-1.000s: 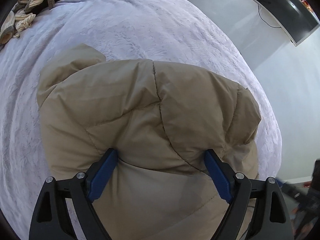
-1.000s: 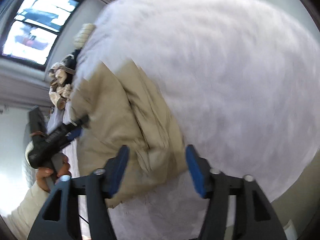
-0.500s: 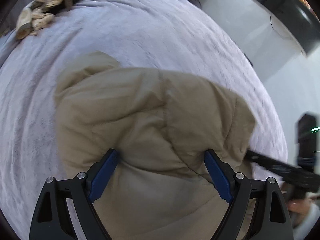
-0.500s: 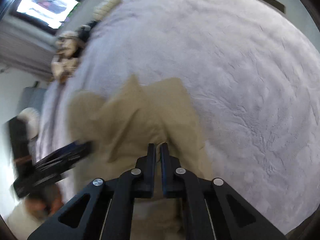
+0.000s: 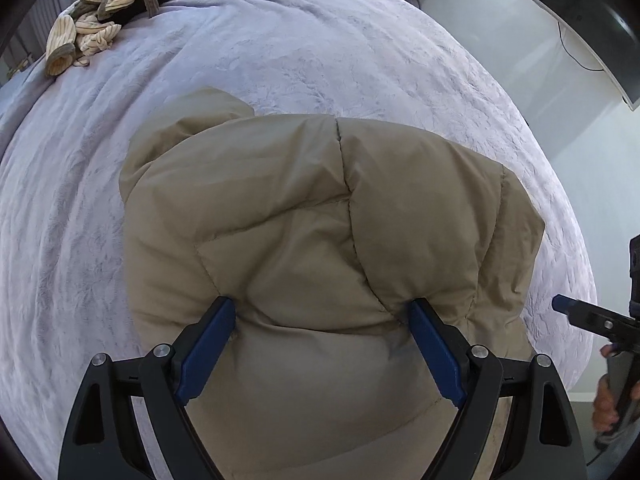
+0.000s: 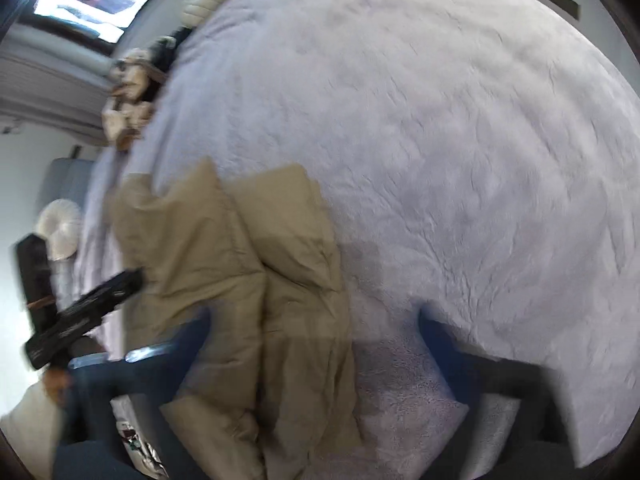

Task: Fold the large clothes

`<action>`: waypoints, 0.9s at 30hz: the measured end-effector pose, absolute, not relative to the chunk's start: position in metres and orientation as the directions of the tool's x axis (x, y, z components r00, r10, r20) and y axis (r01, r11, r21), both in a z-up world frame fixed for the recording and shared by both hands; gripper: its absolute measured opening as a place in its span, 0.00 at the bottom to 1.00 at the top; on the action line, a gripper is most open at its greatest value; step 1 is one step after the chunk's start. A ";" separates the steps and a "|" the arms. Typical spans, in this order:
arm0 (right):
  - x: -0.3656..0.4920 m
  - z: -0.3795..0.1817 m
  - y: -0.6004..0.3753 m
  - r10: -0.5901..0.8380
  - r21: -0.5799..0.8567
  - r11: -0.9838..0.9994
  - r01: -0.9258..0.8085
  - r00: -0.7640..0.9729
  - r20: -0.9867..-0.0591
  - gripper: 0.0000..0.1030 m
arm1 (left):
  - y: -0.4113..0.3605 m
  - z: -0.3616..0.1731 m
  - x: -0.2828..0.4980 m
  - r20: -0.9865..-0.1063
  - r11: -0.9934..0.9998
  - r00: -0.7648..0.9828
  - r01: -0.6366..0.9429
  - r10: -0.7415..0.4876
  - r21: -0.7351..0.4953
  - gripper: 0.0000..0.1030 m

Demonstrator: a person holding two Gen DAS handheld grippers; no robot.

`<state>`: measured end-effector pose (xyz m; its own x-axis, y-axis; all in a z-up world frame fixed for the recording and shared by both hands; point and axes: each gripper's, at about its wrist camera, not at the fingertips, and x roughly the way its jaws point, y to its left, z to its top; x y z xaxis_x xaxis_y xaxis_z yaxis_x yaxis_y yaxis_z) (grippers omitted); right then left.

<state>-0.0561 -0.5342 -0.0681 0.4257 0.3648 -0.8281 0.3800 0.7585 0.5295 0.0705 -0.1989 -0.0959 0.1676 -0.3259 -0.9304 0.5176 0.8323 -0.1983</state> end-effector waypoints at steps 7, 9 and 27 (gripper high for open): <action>-0.024 -0.098 -0.512 0.549 0.610 0.730 0.308 0.268 -0.792 0.99 | -0.202 -0.096 0.070 -0.935 0.837 0.173 0.516 -0.310 -0.183 0.86; -0.006 -0.110 -0.500 0.492 0.533 0.792 0.298 0.205 -0.846 0.99 | -0.203 -0.096 0.070 -0.935 0.839 0.175 0.514 -0.307 -0.180 0.86; 0.021 -0.190 -0.493 0.668 0.676 0.629 0.384 0.178 -0.722 0.99 | -0.196 -0.088 0.071 -0.941 0.855 0.165 0.485 -0.295 -0.184 0.86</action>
<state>0.0210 -0.4930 -0.1904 0.1778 0.6685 -0.7222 0.3837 0.6287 0.6764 0.0706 -0.1961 -0.0883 0.1652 -0.2955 -0.9410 0.4845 0.8553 -0.1835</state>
